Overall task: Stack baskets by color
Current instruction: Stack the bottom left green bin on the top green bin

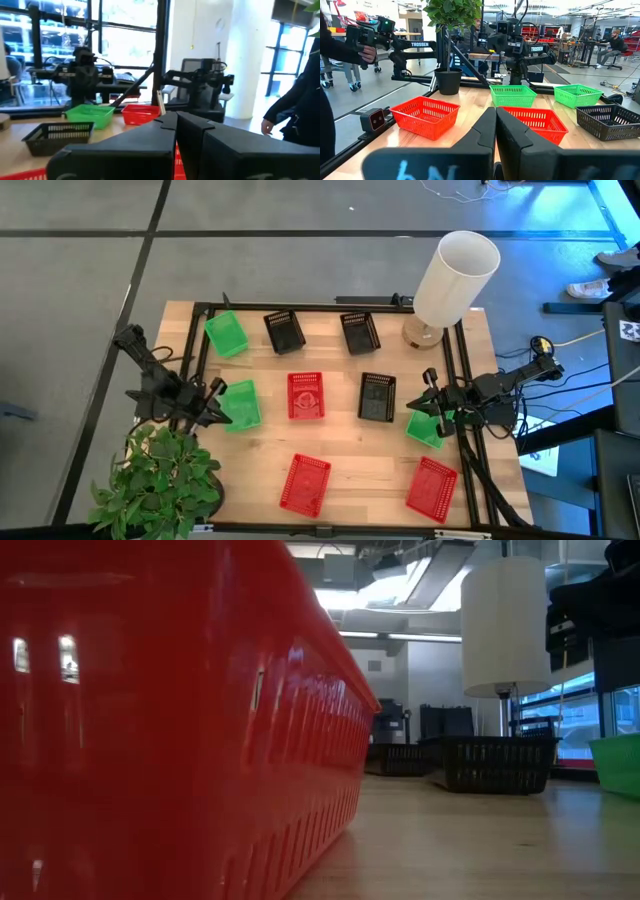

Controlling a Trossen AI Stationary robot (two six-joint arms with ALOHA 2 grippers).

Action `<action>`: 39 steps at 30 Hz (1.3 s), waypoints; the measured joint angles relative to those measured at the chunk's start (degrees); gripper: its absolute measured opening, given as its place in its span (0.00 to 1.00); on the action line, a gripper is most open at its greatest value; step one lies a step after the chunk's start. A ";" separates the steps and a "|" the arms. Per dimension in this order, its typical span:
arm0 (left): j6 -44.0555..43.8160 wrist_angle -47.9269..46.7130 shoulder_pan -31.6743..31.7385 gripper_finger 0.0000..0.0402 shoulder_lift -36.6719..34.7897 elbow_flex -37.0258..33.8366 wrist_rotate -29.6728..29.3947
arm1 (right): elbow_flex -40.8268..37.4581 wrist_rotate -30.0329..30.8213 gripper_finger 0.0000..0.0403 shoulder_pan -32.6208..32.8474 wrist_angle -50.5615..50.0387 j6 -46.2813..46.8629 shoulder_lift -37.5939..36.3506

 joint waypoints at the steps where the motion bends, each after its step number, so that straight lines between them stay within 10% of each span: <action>1: 0.16 0.28 0.00 0.00 0.00 0.00 0.05 | 0.01 0.01 0.04 0.00 0.00 0.00 0.01; 12: -2.01 -17.07 0.00 0.00 3.01 13.47 -18.88 | 0.00 0.02 0.04 0.01 0.00 0.00 0.00; 24: -16.45 -39.27 0.07 0.00 25.33 40.07 -36.79 | 0.00 0.02 0.04 0.00 0.00 0.00 0.00; 31: -26.04 -58.09 4.55 0.00 38.42 57.69 -36.43 | 0.00 0.02 0.04 0.01 0.00 0.00 0.01; 39: -44.15 -85.53 16.55 0.00 51.13 72.67 -20.74 | 0.00 0.02 0.04 0.02 0.00 0.00 0.02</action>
